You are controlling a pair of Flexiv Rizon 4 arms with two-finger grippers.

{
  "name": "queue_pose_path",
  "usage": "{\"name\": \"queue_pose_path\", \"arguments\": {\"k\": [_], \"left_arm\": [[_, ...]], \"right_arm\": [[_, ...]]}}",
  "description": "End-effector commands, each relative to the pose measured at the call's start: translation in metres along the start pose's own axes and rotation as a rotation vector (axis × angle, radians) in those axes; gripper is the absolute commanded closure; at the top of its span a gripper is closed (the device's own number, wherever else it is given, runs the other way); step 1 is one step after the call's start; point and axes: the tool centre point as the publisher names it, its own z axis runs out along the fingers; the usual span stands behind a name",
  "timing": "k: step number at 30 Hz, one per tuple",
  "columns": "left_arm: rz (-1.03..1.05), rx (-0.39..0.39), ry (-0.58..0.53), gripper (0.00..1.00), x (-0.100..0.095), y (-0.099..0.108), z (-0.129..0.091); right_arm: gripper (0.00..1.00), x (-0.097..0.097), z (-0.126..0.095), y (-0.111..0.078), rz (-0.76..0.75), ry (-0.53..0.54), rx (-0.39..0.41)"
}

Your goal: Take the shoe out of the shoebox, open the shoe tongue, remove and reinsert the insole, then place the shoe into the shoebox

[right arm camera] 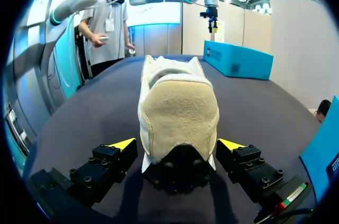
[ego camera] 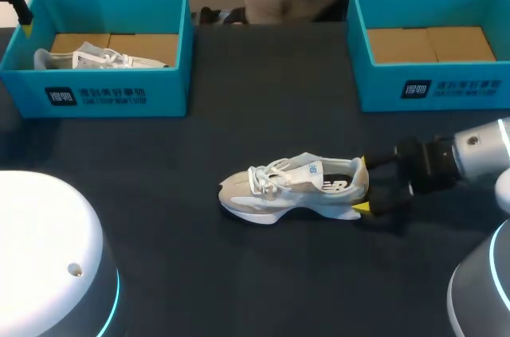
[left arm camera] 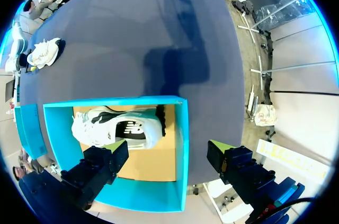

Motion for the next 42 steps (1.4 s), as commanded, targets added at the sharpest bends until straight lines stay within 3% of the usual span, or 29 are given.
{"name": "queue_pose_path", "arguments": {"k": [1, 30, 32, 33, 42], "left_arm": [[0.001, -0.004, 0.002, 0.00, 0.000, -0.002, -0.001], [0.001, -0.004, 0.002, 0.00, 0.000, -0.002, -0.001], [0.001, -0.004, 0.002, 0.00, 0.000, -0.002, -0.001], [0.001, -0.004, 0.002, 0.00, 0.000, -0.002, -0.001], [0.001, -0.004, 0.002, 0.00, 0.000, -0.002, -0.001]], "right_arm": [[0.00, 0.001, 0.009, 0.002, 0.004, 0.003, -0.001], [0.00, -0.007, 0.046, 0.006, 0.006, 0.036, -0.049], [0.62, -0.006, 0.047, 0.006, 0.007, 0.037, -0.050], [1.00, -0.006, 0.047, 0.006, 0.006, 0.037, -0.051], [1.00, -0.001, 0.047, 0.008, -0.002, 0.038, -0.061]]}}
